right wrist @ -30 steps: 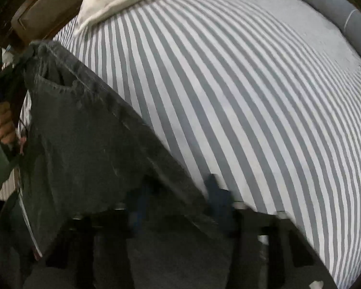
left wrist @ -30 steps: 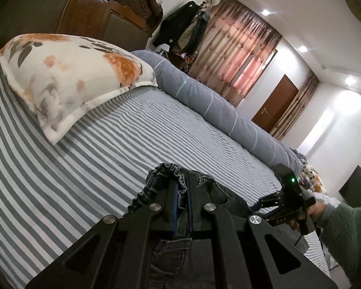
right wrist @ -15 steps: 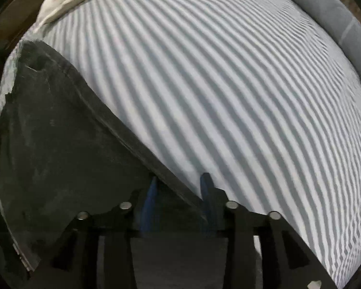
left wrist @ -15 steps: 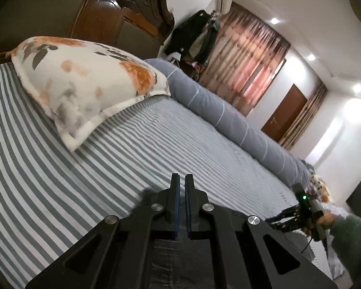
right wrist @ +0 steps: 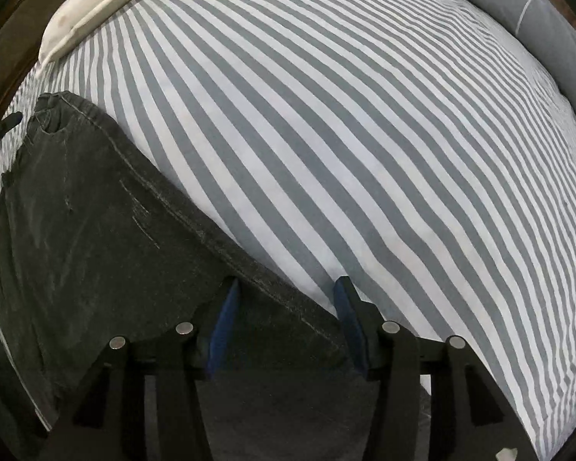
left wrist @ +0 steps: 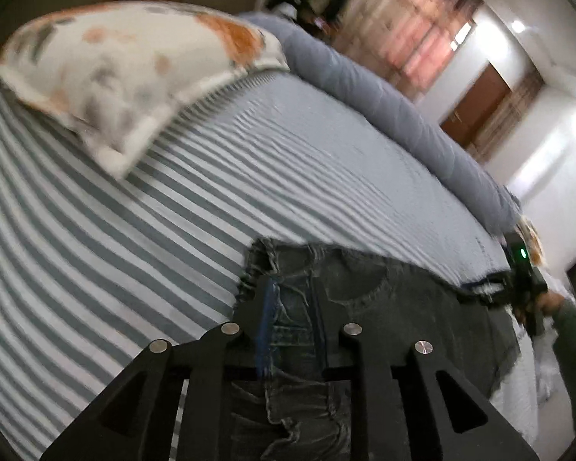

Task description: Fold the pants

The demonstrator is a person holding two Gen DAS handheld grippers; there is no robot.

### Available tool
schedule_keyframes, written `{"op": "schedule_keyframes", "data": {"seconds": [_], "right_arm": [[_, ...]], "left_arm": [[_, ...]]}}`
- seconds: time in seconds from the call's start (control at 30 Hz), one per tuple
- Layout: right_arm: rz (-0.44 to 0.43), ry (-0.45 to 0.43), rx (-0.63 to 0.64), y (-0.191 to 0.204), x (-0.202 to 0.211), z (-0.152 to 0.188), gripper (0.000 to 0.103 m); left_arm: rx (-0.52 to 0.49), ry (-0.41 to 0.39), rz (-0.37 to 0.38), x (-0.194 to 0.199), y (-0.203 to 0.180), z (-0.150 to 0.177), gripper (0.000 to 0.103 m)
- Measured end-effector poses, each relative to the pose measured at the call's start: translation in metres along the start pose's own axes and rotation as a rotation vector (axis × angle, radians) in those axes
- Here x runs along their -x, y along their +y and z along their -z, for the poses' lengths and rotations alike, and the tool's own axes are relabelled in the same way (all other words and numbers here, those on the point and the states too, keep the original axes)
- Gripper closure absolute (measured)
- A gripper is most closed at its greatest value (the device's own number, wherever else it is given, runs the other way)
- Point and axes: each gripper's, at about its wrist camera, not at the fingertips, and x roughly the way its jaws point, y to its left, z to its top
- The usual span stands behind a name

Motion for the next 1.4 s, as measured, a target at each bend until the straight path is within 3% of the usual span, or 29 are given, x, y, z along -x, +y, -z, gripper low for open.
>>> {"op": "schedule_keyframes", "data": {"seconds": [0.07,0.27,0.4,0.73,0.77,0.83,0.87,1.03,1.2,1.23,1.37,1.4], "right_arm": [[0.01,-0.003,0.003,0.004,-0.005,-0.002,0.055],[0.019,-0.023,0.004,0.017,-0.007,0.0,0.055],[0.008,-0.018,0.01,0.012,-0.006,0.002,0.056],[0.008,-0.042,0.012,0.004,-0.008,0.009,0.055],[0.012,-0.046,0.014,0.005,-0.008,0.012,0.055],[0.019,-0.053,0.017,0.008,-0.009,0.013,0.055],[0.019,-0.057,0.016,0.009,-0.01,0.013,0.055],[0.011,-0.072,0.012,0.01,-0.011,0.018,0.054],[-0.03,-0.058,0.031,-0.001,-0.01,0.017,0.056],[-0.029,-0.049,0.046,-0.001,-0.01,0.015,0.056],[-0.016,-0.027,0.086,0.0,-0.015,0.009,0.053],[-0.017,-0.023,0.089,0.0,-0.015,0.009,0.053]], "left_arm": [[-0.008,0.058,0.017,-0.007,0.0,-0.002,0.082],[0.004,0.112,0.02,-0.024,-0.005,-0.004,0.082],[0.026,0.105,-0.01,-0.038,-0.004,-0.012,0.082],[0.055,0.066,-0.036,-0.02,0.015,-0.011,0.08],[0.052,0.077,-0.03,-0.021,0.016,-0.011,0.078],[0.033,0.094,-0.041,-0.026,0.018,-0.011,0.056],[0.034,0.081,-0.072,-0.027,0.019,-0.01,0.055],[-0.006,0.067,-0.025,-0.042,0.015,-0.019,0.038],[-0.105,0.099,-0.046,-0.063,-0.003,-0.031,0.04],[-0.12,0.109,-0.038,-0.064,-0.006,-0.031,0.048],[-0.173,0.113,-0.072,-0.066,-0.01,-0.027,0.06],[-0.163,0.113,-0.067,-0.064,-0.009,-0.027,0.069]]}}
